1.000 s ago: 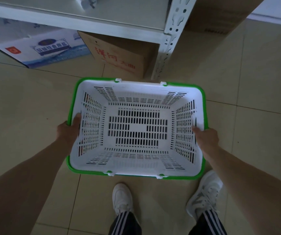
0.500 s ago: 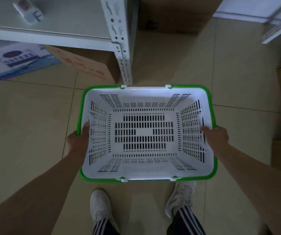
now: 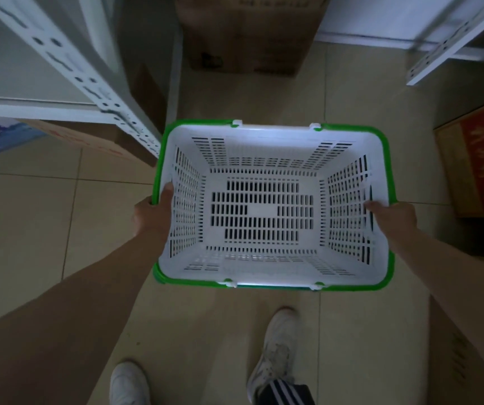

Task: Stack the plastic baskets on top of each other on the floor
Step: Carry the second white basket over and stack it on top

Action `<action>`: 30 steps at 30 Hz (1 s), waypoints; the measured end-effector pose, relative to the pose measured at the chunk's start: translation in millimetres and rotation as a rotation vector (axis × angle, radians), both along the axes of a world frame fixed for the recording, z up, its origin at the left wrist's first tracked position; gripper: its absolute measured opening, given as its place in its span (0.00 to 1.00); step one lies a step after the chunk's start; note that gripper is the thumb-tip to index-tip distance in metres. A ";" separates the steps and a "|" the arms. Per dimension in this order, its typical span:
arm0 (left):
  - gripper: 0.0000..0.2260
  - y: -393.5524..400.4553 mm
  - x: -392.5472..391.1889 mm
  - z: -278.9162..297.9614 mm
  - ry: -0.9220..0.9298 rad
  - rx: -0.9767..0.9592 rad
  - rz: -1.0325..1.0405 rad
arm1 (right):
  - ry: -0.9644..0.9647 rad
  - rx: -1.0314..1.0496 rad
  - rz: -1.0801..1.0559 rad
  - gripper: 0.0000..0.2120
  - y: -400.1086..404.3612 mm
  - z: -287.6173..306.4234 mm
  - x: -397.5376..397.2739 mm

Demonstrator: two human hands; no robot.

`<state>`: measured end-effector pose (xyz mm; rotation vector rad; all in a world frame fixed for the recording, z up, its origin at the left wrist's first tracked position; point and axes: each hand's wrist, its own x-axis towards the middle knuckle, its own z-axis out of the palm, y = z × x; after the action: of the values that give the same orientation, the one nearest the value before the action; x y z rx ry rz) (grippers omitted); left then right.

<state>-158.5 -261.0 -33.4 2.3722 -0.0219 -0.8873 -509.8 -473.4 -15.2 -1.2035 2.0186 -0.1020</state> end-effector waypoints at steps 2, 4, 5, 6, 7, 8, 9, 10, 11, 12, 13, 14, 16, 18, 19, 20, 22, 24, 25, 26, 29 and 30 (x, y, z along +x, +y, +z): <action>0.23 -22.9 2.1 -2.2 -0.002 -0.015 -0.002 | -0.008 -0.003 0.003 0.18 -23.8 -1.3 2.0; 0.22 -45.2 7.2 -4.3 0.000 -0.041 0.000 | -0.009 0.005 0.009 0.18 -45.8 -1.8 6.4; 0.22 -56.3 10.1 -5.5 0.003 -0.046 -0.003 | -0.011 0.007 0.013 0.18 -56.3 -2.2 8.9; 0.22 -67.2 13.7 -4.9 0.000 -0.045 -0.009 | -0.020 0.011 0.014 0.18 -66.5 -3.4 11.8; 0.23 -77.7 17.4 -5.1 -0.004 -0.043 -0.007 | -0.029 0.010 0.015 0.18 -76.3 -4.7 15.1; 0.24 -88.5 21.2 -5.6 -0.010 -0.046 -0.004 | -0.036 0.010 0.011 0.16 -85.8 -5.9 18.8; 0.25 -98.1 26.0 -7.1 -0.014 -0.056 0.005 | -0.044 0.007 0.004 0.15 -94.8 -6.9 22.9; 0.27 -107.0 30.2 -7.6 -0.027 -0.064 0.016 | -0.049 0.003 -0.003 0.14 -103.6 -7.9 27.0; 0.29 -115.3 34.5 -6.5 -0.043 -0.063 0.022 | -0.053 -0.003 -0.005 0.14 -112.3 -9.1 31.1; 0.32 -123.3 38.5 -5.8 -0.067 -0.061 0.020 | -0.057 -0.007 -0.003 0.15 -120.5 -10.2 35.3; 0.33 -130.1 43.3 -7.0 -0.088 -0.049 0.007 | -0.061 -0.015 0.003 0.15 -128.0 -10.7 39.7; 0.35 -137.2 46.8 -6.8 -0.106 -0.040 -0.008 | -0.067 -0.020 0.006 0.15 -135.1 -11.1 44.1; 0.34 -149.8 54.6 -7.4 -0.126 0.004 -0.029 | -0.077 -0.035 0.004 0.15 -148.8 -12.9 52.1; 0.35 -163.1 62.2 -7.4 -0.142 0.049 -0.047 | -0.073 -0.053 0.001 0.15 -160.1 -16.2 59.4; 0.36 -169.3 66.7 -8.7 -0.153 0.070 -0.060 | -0.071 -0.062 -0.005 0.15 -164.4 -18.5 62.2; 0.36 -175.9 70.2 -7.7 -0.168 0.087 -0.077 | -0.070 -0.070 -0.015 0.15 -168.1 -20.8 64.9; 0.34 -188.0 77.0 -5.9 -0.203 0.102 -0.121 | -0.061 -0.084 -0.027 0.15 -173.4 -25.9 68.6; 0.35 -195.2 84.4 -8.9 -0.210 0.099 -0.134 | -0.048 -0.099 -0.027 0.16 -177.8 -29.3 70.8; 0.36 -196.9 87.5 -10.2 -0.212 0.101 -0.133 | -0.044 -0.103 -0.022 0.15 -179.7 -30.2 71.6; 0.36 -197.9 88.6 -10.3 -0.219 0.103 -0.132 | -0.040 -0.107 -0.014 0.15 -181.3 -30.7 72.5; 0.34 -199.6 88.5 -11.3 -0.246 0.130 -0.129 | -0.025 -0.115 0.014 0.12 -183.2 -31.0 73.8; 0.34 -199.9 87.2 -10.1 -0.255 0.134 -0.134 | -0.020 -0.114 0.021 0.12 -182.8 -30.3 74.0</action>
<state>-71.3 -460.9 -43.5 2.6212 -0.2313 -0.6584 -435.8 -656.2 -45.5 -1.2889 2.0051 -0.2207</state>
